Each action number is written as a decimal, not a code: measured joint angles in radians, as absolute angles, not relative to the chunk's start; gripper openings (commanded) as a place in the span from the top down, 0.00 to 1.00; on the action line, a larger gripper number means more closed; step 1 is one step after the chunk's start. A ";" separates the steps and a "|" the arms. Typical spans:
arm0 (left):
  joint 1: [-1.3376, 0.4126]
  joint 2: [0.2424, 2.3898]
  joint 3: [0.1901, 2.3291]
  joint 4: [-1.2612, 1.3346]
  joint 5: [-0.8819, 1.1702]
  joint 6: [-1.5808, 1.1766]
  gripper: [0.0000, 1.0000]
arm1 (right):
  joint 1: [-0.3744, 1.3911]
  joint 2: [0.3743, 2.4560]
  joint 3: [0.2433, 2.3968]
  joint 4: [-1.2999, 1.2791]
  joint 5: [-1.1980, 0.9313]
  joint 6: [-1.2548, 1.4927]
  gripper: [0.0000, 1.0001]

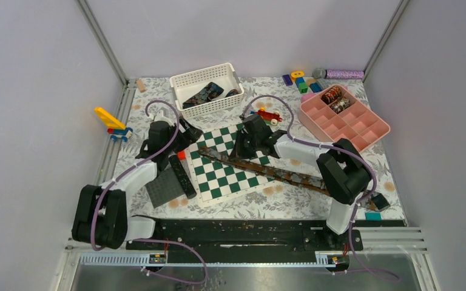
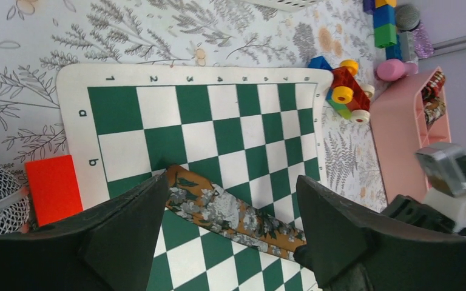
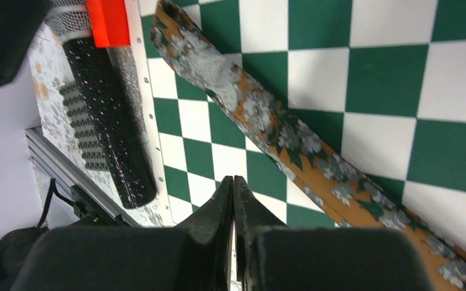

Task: Roll the ties
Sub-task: Roll the tie at the center of the board.

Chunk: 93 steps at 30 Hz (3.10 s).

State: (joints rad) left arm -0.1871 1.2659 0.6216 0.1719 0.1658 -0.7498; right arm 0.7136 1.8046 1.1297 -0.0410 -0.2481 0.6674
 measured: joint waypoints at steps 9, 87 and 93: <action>-0.188 1.415 0.593 0.281 0.154 -0.801 0.57 | 0.715 1.905 1.261 -0.027 -0.311 0.697 1.00; -0.200 1.630 0.679 0.184 0.088 -0.784 1.00 | 0.739 2.180 1.480 -0.017 -0.304 0.768 1.00; -0.200 1.632 0.678 0.189 0.096 -0.783 1.00 | 0.739 2.198 1.486 -0.027 -0.300 0.768 1.00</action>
State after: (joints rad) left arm -0.2001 1.6321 0.6785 0.1890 0.0956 -0.7834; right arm 0.7395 2.1983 1.4857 -0.0269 -0.2996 0.7685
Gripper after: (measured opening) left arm 0.005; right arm 0.039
